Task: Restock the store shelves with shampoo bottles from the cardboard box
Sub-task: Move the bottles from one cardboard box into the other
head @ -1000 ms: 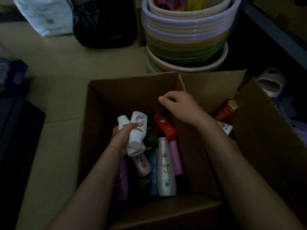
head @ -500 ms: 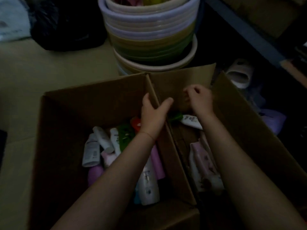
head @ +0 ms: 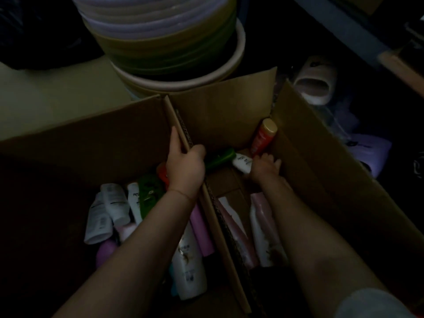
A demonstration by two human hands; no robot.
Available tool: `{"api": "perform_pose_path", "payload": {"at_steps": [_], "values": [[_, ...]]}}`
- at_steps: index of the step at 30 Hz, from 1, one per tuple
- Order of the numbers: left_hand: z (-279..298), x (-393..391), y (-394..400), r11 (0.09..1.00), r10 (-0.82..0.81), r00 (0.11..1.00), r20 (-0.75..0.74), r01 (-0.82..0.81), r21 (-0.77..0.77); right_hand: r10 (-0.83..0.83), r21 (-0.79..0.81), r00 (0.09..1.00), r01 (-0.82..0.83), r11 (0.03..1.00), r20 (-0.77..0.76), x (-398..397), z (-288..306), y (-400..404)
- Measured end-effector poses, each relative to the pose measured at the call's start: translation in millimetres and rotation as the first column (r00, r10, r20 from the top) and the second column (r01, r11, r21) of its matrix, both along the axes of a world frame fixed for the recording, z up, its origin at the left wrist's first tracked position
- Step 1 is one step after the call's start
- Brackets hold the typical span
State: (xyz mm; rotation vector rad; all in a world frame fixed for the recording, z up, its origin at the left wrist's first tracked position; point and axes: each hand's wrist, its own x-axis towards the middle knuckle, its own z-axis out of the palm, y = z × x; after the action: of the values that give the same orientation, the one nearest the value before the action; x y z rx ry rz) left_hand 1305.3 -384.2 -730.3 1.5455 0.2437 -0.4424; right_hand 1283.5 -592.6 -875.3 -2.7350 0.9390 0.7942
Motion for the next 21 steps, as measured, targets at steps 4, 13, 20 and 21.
{"api": "perform_pose_path", "payload": {"at_steps": [4, 13, 20, 21], "values": [[4.2, -2.0, -1.0, 1.000, 0.000, 1.000, 0.008, 0.000, 0.025, -0.070, 0.020, 0.997, 0.070, 0.997, -0.026, -5.7, -15.3, 18.1], [14.7, -8.0, -3.7, 0.999, 0.012, 1.000, -0.005, -0.012, 0.046, -0.754, 0.695, 0.655, 0.561, 0.449, -0.041, -20.3, 3.0, -6.3], [14.9, -7.8, -0.2, 1.000, -0.012, 1.000, -0.004, 0.012, 0.023, -0.112, 0.322, 0.972, 0.040, 0.946, 0.207, 1.6, 10.4, 13.7], [14.2, -7.3, 0.6, 1.000, -0.022, 1.000, 0.006, 0.022, 0.021, 0.000, 0.215, 0.973, -0.051, 0.975, 0.232, 7.9, 8.0, 20.6]]}}
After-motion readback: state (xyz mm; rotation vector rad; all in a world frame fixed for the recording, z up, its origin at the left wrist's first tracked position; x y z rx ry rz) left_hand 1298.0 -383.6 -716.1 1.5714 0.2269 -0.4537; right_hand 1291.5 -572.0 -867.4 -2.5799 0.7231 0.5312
